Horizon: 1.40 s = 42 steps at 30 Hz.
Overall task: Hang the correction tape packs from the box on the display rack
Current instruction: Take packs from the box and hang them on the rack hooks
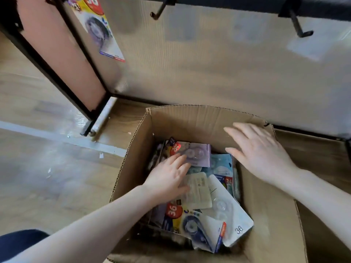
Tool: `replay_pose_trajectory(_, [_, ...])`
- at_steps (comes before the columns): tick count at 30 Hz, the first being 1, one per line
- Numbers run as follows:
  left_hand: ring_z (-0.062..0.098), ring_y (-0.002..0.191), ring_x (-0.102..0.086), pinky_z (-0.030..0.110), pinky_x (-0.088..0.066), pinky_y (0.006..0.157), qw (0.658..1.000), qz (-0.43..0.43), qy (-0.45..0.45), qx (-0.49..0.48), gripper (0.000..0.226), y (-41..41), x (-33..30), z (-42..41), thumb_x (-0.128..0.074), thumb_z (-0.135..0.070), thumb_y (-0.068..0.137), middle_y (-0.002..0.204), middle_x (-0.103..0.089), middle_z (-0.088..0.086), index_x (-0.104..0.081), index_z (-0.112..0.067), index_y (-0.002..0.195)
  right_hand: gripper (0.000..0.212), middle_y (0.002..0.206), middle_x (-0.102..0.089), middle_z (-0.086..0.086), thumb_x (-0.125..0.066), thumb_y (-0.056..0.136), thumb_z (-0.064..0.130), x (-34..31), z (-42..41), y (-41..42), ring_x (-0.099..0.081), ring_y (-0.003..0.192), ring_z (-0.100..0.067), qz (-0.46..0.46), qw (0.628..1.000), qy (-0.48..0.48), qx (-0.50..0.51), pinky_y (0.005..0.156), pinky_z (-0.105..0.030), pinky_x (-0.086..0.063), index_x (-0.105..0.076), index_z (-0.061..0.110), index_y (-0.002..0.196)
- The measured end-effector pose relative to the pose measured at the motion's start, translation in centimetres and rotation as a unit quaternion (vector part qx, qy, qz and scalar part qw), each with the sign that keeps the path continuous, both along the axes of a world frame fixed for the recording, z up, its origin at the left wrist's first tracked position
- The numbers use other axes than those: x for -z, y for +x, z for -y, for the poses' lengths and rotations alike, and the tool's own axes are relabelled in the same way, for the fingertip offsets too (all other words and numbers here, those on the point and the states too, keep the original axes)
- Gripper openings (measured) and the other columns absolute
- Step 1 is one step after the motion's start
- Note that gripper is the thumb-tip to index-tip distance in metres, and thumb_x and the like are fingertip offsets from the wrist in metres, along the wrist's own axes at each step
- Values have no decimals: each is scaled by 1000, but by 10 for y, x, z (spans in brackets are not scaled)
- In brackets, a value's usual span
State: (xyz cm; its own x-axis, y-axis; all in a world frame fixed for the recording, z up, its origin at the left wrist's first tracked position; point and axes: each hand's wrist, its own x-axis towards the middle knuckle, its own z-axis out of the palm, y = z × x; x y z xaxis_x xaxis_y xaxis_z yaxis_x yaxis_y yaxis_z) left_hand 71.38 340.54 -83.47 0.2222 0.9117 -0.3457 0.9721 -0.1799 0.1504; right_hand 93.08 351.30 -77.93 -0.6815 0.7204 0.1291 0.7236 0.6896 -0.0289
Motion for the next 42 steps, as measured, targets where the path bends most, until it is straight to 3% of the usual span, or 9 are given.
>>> replay_pose_trajectory(4, [23, 139, -24, 34, -27, 111, 999, 37, 12, -13, 66, 14, -7, 3, -47, -45, 95, 153, -24, 6, -25, -13, 148, 47, 122, -59, -15, -68, 84, 28, -8, 4, 0, -57, 112, -36, 2, 999, -29, 28, 91, -48, -47, -58, 8, 125])
replay_pose_trajectory(9, [25, 129, -35, 38, -40, 100, 991, 66, -97, -66, 66, 32, 20, 11, -51, -47, 90, 143, -36, 6, -31, -14, 144, 48, 127, -56, -13, -62, 87, 33, -5, -1, 9, -53, 118, -33, 28, 998, -45, 40, 95, -44, -44, -54, 11, 129])
replay_pose_trajectory(12, [26, 130, -33, 38, -38, 100, 983, 87, -128, -95, 69, 38, 28, 17, -53, -51, 90, 145, -33, 7, -31, -12, 143, 50, 135, -49, -8, -53, 91, 37, -8, -4, 10, -45, 125, -30, 21, 996, -74, 52, 100, -43, -38, -48, 15, 136])
replay_pose_trajectory(18, [27, 131, -30, 41, -38, 99, 977, 94, -145, -125, 76, 46, 37, 20, -63, -50, 83, 144, -29, 8, -30, -12, 140, 47, 123, -58, -11, -61, 86, 36, -5, 0, 16, -56, 111, -32, 32, 996, -74, 42, 89, -44, -48, -56, 13, 127])
replay_pose_trajectory(23, [29, 134, -27, 41, -37, 104, 972, 86, -157, -151, 92, 47, 48, 16, -64, -52, 82, 148, -24, 10, -10, -23, 151, 51, 136, -47, -6, -52, 91, 40, -8, -4, 18, -45, 124, -27, 29, 994, -96, 53, 101, -40, -38, -46, 18, 137])
replay_pose_trajectory(30, [32, 136, -26, 43, -35, 104, 984, -15, -153, -93, 91, 50, 49, 13, -50, -60, 89, 152, -20, 19, 2, -21, 153, 54, 142, -37, 2, -40, 95, 47, -11, -4, 23, -37, 130, -19, 64, 988, -126, 54, 106, -33, -31, -33, 25, 144])
replay_pose_trajectory(35, [33, 131, -31, 42, -33, 104, 984, -33, -159, -74, 93, 52, 49, 9, -50, -59, 89, 146, -28, 20, 3, -17, 153, 51, 138, -42, 0, -45, 94, 44, -12, -6, 23, -42, 124, -22, 56, 989, -127, 52, 102, -36, -35, -40, 23, 141])
replay_pose_trajectory(39, [34, 137, -23, 44, -30, 108, 982, -11, -173, -71, 94, 49, 46, 9, -50, -59, 88, 152, -19, 19, 5, -18, 153, 51, 139, -41, 0, -44, 95, 44, -14, -4, 23, -41, 126, -22, 61, 989, -130, 47, 102, -35, -34, -38, 24, 141])
replay_pose_trajectory(42, [31, 133, -31, 44, -39, 101, 988, 22, -143, -52, 88, 45, 42, 13, -53, -58, 88, 150, -22, 13, -8, -18, 151, 51, 143, -36, 2, -41, 96, 45, -16, -5, 25, -37, 129, -20, 62, 987, -137, 54, 104, -33, -32, -34, 26, 143])
